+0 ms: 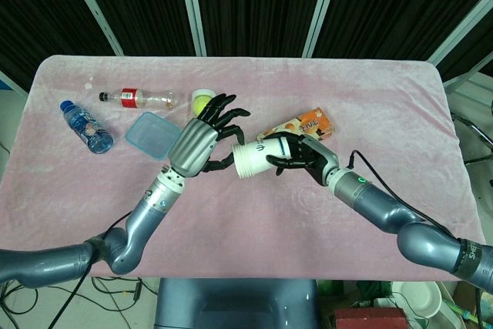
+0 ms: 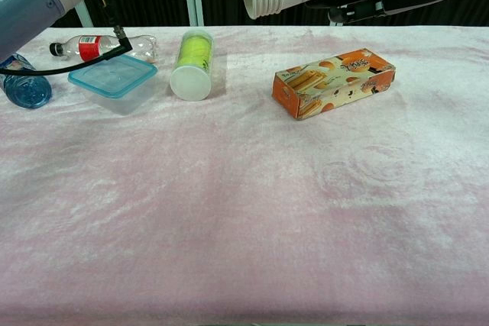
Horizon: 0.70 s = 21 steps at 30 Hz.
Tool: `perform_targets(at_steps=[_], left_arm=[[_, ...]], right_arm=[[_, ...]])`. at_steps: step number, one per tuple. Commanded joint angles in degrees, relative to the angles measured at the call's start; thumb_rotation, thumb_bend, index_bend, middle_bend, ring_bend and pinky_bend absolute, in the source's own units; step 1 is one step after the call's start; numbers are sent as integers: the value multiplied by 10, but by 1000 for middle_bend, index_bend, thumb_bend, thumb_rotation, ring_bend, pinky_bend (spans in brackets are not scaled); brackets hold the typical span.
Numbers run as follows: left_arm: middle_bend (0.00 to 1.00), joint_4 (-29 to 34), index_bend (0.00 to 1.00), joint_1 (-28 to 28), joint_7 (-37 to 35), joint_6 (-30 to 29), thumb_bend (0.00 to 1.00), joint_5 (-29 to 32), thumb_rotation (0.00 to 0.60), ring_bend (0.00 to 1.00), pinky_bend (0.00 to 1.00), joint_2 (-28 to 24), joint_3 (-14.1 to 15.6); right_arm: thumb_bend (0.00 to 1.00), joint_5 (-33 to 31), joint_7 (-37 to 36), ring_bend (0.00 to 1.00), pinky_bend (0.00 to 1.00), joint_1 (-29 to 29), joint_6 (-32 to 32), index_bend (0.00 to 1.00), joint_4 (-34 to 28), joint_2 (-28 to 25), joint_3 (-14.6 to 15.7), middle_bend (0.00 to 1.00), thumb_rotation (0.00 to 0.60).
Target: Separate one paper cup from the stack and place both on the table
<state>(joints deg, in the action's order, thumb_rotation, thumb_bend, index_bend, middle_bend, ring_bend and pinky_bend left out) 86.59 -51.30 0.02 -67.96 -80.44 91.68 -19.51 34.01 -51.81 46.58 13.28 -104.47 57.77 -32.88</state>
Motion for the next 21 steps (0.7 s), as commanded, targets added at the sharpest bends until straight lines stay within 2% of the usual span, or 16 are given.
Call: perform_targets(at_steps=[1, 8, 17, 21], left_arm=[[229, -1, 527, -1, -3, 0, 440, 0, 600, 0, 51, 1, 1], [231, -8, 531, -4, 4, -1, 439, -2, 600, 0, 51, 6, 4], [236, -23, 545, -12, -18, 8, 506, -2, 600, 0, 51, 12, 3], [254, -33, 582, -12, -23, -2, 546, -7, 600, 0, 52, 19, 2]], right_arm=[[382, -1, 2, 618, 537, -1, 0, 642, 0, -1, 0, 568, 600], [383, -3, 6, 619, 537, -8, -3, 642, -1, -2, -4, 569, 600], [382, -4, 12, 619, 537, -10, -12, 642, 1, 0, -9, 569, 600], [382, -4, 14, 620, 537, -11, -18, 643, 1, 1, -11, 570, 600]])
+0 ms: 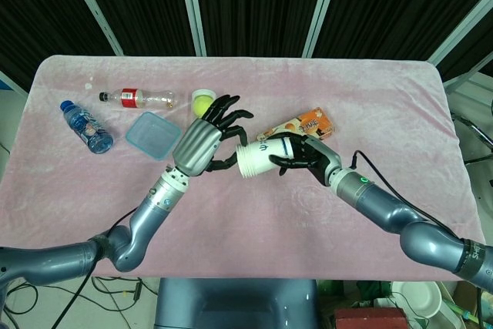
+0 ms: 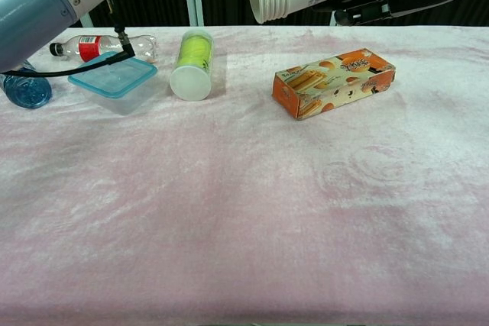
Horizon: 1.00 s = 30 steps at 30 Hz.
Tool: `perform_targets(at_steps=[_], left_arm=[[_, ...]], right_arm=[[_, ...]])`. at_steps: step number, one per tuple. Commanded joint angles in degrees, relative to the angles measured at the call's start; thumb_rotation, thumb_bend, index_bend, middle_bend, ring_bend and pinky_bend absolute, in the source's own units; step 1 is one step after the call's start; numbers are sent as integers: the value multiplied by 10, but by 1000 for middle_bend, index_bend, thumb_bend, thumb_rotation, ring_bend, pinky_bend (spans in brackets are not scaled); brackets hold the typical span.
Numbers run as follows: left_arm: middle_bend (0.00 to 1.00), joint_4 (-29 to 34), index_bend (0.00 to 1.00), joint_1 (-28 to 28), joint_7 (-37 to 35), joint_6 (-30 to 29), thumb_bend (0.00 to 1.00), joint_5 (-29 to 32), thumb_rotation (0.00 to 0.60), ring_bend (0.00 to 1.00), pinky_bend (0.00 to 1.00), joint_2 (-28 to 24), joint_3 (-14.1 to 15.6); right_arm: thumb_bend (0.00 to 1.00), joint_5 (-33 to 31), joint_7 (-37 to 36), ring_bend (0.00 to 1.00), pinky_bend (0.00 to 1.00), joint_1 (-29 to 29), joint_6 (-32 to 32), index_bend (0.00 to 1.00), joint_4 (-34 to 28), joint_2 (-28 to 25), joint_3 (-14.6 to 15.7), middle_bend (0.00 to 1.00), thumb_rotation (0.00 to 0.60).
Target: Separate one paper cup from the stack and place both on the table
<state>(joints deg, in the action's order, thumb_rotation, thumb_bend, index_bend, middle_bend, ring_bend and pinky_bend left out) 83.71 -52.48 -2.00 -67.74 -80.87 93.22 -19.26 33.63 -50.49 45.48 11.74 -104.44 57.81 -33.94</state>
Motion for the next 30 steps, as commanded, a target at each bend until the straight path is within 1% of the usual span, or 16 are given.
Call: perform_targets(at_steps=[1, 5, 11, 16, 19, 24, 30], left_arm=[[259, -6, 591, 0, -5, -7, 549, -3, 600, 0, 54, 5, -1], [280, -12, 640, -3, -21, -10, 575, -4, 600, 0, 66, 9, -5], [303, -16, 667, -4, -28, -12, 624, -8, 600, 0, 69, 11, -3], [309, -17, 677, -4, -27, -12, 634, -12, 600, 0, 69, 11, 2], [309, -18, 677, -4, -29, -13, 634, -11, 600, 0, 69, 12, 3], [309, -25, 677, -4, -30, -16, 634, -12, 600, 0, 73, 15, 3], [309, -31, 677, -4, -23, -27, 634, -24, 600, 0, 76, 20, 8]], right_arm=[[382, -1, 1, 620, 537, -1, -3, 643, 1, 1, -1, 571, 600], [383, 0, 4, 621, 537, -2, -12, 645, -1, 1, -2, 575, 600], [398, 2, 10, 633, 537, -6, -9, 651, -9, -4, -5, 583, 600], [479, -1, 12, 668, 539, -8, 1, 688, -13, -5, -4, 615, 600], [528, -6, 10, 710, 570, -9, 9, 733, -15, -6, -4, 655, 600], [603, -15, 16, 765, 633, -4, 28, 802, -17, -12, 8, 703, 600], [660, -24, 25, 800, 677, 2, 38, 843, -23, -20, 22, 735, 600]])
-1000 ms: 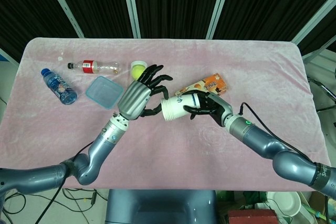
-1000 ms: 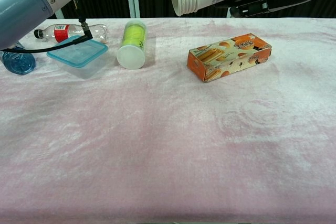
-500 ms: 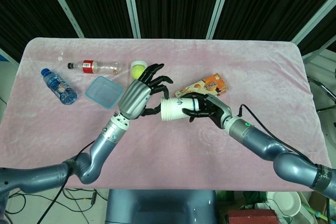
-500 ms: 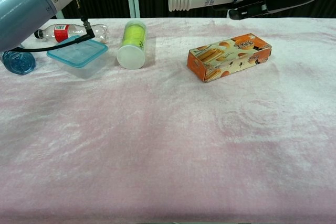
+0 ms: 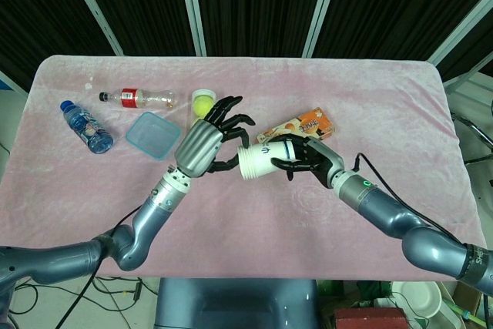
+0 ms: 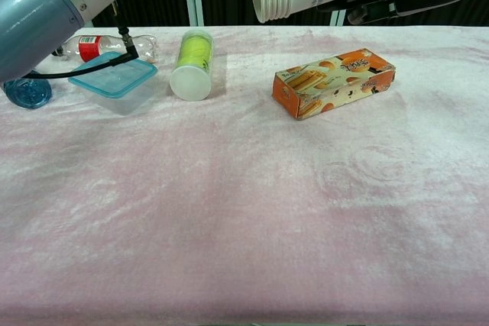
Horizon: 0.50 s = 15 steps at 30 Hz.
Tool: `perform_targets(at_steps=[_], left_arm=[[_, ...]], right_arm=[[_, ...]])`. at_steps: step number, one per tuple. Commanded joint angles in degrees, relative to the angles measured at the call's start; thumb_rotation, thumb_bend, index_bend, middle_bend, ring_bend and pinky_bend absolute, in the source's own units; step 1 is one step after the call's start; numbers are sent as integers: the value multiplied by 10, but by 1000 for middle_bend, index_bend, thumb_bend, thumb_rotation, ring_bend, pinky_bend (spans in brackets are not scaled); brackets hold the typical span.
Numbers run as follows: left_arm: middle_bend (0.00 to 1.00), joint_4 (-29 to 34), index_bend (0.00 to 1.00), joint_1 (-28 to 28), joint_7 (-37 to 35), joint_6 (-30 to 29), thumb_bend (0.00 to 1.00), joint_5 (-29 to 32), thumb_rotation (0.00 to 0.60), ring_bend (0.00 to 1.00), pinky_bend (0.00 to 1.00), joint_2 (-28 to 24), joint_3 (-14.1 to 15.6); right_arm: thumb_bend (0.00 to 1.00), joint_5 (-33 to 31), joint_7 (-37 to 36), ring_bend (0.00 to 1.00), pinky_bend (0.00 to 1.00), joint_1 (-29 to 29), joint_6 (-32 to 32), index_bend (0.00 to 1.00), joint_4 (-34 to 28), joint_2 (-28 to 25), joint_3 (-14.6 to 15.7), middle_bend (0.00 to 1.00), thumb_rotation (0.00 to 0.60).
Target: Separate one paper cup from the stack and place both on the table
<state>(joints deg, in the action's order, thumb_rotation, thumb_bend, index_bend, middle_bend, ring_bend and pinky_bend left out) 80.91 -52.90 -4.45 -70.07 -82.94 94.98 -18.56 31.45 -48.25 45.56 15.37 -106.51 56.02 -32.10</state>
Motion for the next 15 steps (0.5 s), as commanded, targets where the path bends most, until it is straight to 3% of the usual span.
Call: perform_targets(at_steps=[1, 15], left_arm=[[309, -3, 677, 0, 1, -4, 634, -4, 600, 0, 77, 3, 1], [310, -9, 678, 2, -2, -2, 637, 0, 600, 0, 78, -3, 1]], right_arm=[[671, -3, 3, 802, 681, 2, 2, 846, -4, -4, 4, 737, 600], [754, -5, 7, 859, 749, -9, 5, 913, -3, -15, 9, 793, 600]])
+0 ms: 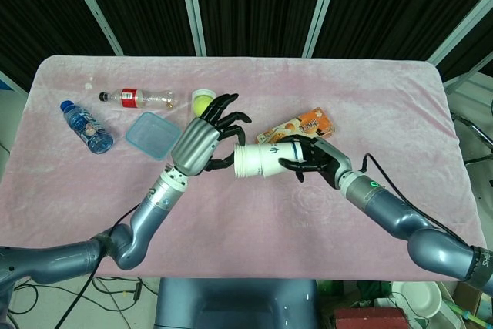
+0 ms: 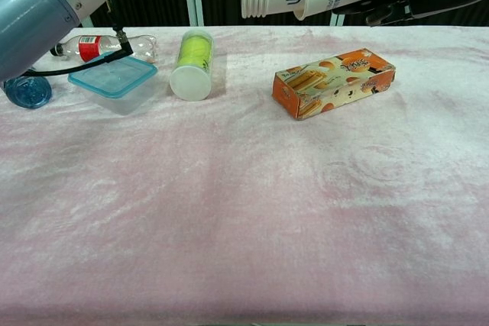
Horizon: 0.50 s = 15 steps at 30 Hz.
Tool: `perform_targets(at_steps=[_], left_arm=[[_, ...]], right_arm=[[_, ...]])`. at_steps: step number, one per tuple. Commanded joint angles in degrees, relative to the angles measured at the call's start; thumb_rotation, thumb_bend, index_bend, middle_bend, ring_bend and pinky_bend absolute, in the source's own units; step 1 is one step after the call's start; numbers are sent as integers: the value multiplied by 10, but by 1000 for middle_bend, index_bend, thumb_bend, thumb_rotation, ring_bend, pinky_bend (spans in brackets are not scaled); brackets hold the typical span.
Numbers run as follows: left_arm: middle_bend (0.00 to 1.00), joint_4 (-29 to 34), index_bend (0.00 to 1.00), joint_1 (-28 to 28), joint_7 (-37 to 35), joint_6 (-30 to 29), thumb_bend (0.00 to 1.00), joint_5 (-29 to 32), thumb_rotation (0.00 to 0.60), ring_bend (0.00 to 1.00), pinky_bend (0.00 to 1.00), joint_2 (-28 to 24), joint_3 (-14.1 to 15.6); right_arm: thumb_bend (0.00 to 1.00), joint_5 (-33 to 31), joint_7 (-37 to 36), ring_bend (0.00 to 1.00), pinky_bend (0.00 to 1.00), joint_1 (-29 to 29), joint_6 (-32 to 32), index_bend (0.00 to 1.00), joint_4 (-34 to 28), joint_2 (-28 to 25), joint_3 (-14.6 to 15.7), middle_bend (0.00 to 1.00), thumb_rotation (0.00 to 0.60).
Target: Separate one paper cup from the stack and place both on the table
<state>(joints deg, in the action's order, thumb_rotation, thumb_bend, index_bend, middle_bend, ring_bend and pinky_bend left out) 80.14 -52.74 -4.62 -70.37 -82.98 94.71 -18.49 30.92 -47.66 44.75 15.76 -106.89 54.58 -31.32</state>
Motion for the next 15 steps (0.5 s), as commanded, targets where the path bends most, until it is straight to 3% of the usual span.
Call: perform_targets(at_steps=[1, 15], left_arm=[[310, -2, 678, 0, -1, 1, 637, 0, 600, 0, 78, 0, 1], [310, -2, 678, 15, -12, -12, 637, -4, 600, 0, 83, -16, 8]], right_arm=[[757, 1, 3, 863, 754, -1, 2, 918, 1, -1, 2, 796, 600], [774, 9, -6, 875, 764, -33, 1, 933, 13, -8, -10, 809, 600]])
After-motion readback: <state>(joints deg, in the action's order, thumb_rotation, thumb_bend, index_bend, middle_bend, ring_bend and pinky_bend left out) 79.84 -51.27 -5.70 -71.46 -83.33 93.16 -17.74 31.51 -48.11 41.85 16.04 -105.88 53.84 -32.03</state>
